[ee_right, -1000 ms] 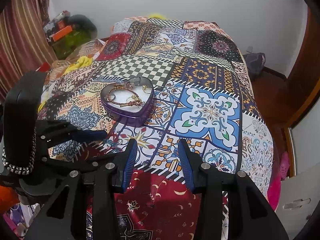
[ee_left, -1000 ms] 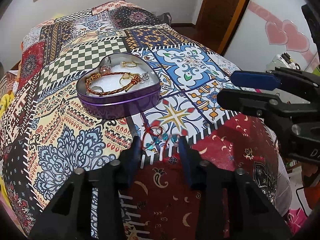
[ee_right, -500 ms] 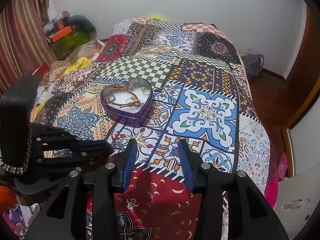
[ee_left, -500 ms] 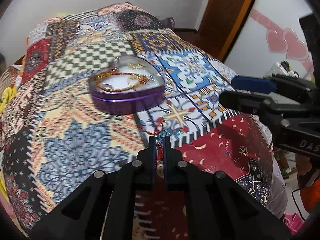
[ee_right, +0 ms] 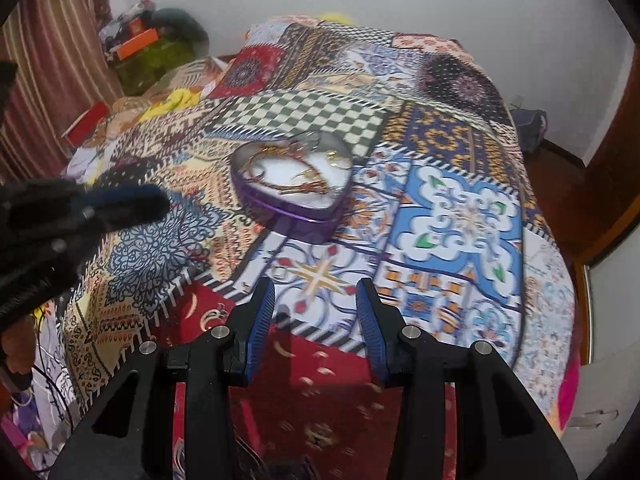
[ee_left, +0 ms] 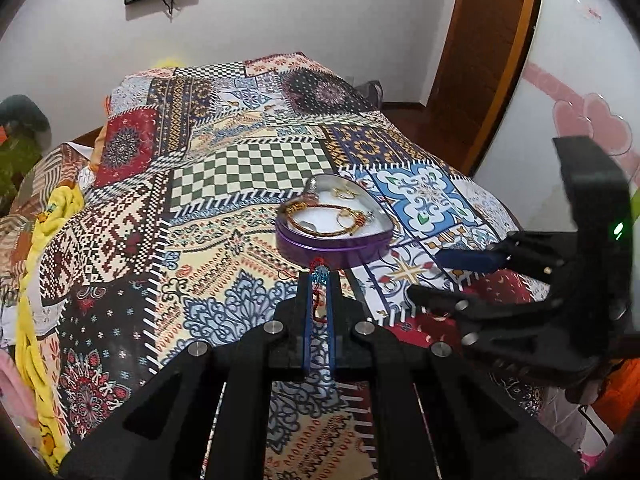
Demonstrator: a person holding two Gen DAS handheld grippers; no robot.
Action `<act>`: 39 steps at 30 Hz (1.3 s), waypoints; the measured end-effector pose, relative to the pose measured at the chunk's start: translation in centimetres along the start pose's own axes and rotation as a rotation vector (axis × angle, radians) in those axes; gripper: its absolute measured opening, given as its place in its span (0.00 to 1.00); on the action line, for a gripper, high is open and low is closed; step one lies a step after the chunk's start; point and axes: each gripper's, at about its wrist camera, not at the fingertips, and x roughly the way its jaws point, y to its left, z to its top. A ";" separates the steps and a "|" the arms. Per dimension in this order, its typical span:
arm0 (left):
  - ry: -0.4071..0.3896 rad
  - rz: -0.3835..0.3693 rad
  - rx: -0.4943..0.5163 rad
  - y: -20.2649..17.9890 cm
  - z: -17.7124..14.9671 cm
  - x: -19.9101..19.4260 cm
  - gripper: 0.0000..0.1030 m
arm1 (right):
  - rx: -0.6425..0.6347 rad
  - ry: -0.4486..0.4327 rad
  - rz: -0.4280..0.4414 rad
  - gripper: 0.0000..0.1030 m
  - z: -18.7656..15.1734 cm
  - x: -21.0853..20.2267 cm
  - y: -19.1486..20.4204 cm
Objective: Organize jewelry
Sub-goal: 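Lift the red-and-blue bracelet with the left tool over the heart tin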
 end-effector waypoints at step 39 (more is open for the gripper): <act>-0.186 -0.023 -0.008 0.0 5.6 -3.5 0.04 | 0.036 -0.136 0.032 0.09 3.6 -4.0 -0.6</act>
